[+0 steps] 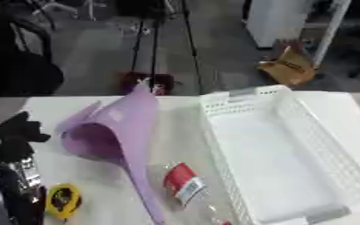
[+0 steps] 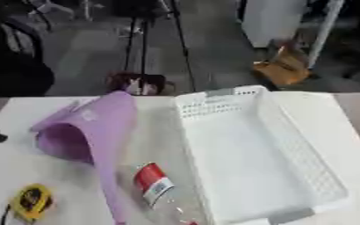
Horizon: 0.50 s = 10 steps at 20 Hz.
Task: Pick up objects on the table and place them in the box.
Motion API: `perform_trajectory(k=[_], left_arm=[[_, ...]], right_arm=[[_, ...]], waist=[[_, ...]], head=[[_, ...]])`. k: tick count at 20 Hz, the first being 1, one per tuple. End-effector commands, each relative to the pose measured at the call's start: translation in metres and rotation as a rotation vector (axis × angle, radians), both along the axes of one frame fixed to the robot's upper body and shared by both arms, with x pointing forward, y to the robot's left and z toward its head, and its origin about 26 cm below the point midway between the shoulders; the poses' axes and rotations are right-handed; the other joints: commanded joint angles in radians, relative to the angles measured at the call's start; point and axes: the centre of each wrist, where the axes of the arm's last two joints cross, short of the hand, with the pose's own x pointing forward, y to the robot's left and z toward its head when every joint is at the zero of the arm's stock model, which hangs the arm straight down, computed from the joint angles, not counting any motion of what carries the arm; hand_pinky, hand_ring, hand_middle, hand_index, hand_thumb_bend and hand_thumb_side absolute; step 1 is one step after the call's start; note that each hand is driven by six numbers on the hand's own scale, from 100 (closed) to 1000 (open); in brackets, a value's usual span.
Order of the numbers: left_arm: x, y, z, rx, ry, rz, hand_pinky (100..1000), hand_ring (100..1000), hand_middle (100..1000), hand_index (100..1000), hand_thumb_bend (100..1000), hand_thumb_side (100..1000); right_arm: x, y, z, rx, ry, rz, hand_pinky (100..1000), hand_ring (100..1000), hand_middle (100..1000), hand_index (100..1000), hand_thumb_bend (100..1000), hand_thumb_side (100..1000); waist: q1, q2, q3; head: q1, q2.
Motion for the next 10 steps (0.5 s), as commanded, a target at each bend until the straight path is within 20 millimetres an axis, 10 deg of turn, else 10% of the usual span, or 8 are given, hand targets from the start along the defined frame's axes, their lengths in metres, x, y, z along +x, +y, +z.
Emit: perform_trajectory(k=[1,10], left_arm=[[-0.0018,0.0000,0.0037,0.001,-0.011,-0.002,646,484,559,759,100,855],[-0.0010,0.0009,0.0066,0.011,-0.023,0.010,653,498,612,809,100,791]], right_arm=[[-0.0037,-0.0022,0.0119,-0.051,-0.062,-0.013,624,558,531,595,100,523],[-0.0031,-0.0019,0.0130,-0.070,0.030,0.010,586,555,526,591,100,510]], waist=[[-0.001,-0.017,-0.001],[-0.001,-0.020,0.001]], head=[[0.001,-0.018],[0.015,-0.017]])
